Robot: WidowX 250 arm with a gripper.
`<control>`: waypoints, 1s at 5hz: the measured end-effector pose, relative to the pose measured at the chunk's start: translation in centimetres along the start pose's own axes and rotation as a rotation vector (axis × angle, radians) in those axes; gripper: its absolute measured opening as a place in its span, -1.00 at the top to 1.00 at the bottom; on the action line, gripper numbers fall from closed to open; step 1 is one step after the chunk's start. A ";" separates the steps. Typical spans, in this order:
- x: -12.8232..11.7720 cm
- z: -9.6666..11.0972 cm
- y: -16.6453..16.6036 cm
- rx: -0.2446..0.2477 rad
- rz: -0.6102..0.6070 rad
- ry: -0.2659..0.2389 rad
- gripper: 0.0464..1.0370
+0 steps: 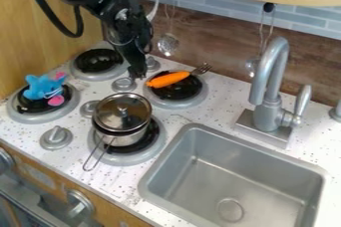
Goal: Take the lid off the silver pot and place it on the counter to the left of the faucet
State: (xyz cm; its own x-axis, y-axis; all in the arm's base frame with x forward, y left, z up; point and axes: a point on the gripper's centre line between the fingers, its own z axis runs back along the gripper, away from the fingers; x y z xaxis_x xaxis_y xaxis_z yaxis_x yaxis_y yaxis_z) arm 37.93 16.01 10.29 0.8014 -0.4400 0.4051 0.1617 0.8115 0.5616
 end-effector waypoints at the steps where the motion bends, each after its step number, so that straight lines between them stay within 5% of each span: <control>1: -0.8 -0.9 -1.1 -0.033 0.002 0.028 -0.93; 3: -2.3 -0.5 -2.2 -0.188 0.224 0.045 -0.93; 4: -3.5 0.6 -1.2 -0.227 0.366 0.034 -0.93; 5: -5.0 0.7 -1.2 -0.242 0.448 0.088 -0.93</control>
State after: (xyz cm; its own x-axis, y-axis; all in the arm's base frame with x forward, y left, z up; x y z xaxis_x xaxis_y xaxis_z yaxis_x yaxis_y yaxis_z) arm 33.33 16.90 8.12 0.8662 -0.0038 0.4996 -0.0880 0.9832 0.1601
